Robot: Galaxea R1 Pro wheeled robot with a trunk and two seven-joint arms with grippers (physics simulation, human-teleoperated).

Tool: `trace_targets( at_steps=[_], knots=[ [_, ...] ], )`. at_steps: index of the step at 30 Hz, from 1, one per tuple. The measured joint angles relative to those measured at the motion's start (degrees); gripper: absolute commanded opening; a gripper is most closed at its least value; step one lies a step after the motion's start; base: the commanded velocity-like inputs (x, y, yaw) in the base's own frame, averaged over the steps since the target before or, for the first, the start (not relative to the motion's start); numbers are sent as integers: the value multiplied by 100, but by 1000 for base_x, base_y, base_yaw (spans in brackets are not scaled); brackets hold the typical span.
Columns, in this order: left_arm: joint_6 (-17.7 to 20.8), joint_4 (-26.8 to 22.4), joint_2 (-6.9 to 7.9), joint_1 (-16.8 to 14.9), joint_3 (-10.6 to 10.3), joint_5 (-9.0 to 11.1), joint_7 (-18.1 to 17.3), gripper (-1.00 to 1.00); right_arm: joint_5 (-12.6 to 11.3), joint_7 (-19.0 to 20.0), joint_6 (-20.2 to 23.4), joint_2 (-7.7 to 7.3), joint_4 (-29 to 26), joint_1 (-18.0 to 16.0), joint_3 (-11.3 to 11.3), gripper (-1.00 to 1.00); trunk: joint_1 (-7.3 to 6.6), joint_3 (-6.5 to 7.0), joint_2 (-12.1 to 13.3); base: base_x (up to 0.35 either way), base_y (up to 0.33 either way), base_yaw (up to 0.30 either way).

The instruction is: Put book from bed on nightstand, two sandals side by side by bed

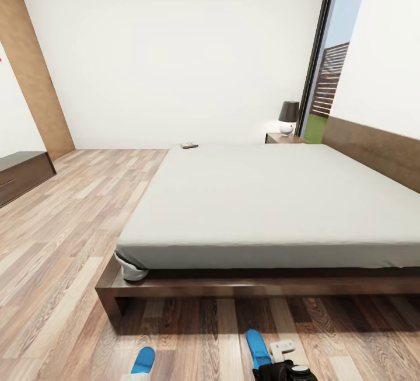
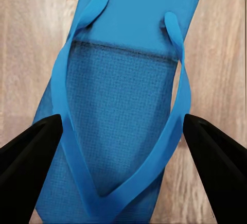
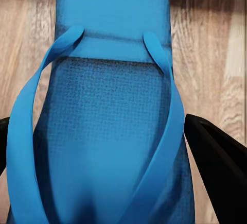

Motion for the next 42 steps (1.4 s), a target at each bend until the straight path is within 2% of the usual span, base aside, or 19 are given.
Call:
trace_targets(
  at_steps=[7,16,19,22,26,34,42],
  knots=[
    [32,-13,8,-262,-2,-4,10,-100,12,-34,281,1,-11,-187,0,-100,0,0,0,0,0,0],
    [38,22,9,-531,-3,-9,26,-100,13,-46,346,10,-4,-416,2,-100,0,0,0,0,0,0],
    [60,34,9,-559,-3,-7,13,-100,21,-150,570,17,-1,-477,3,-100,0,0,0,0,0,0],
    [257,31,9,-567,1,0,-1,-100,21,-287,765,24,-7,-500,9,-100,0,-1,0,0,0,0],
    [426,28,8,-570,-3,0,-9,-100,21,-341,837,21,-9,-515,11,-100,0,0,0,0,0,0],
    [490,23,9,-572,-4,7,-49,-100,20,-348,869,19,-20,-527,12,-100,0,0,0,0,0,0],
    [491,4,9,-575,-3,8,-41,-100,20,-335,871,15,-27,-590,20,-100,175,-143,-319,0,0,0]
  ],
)
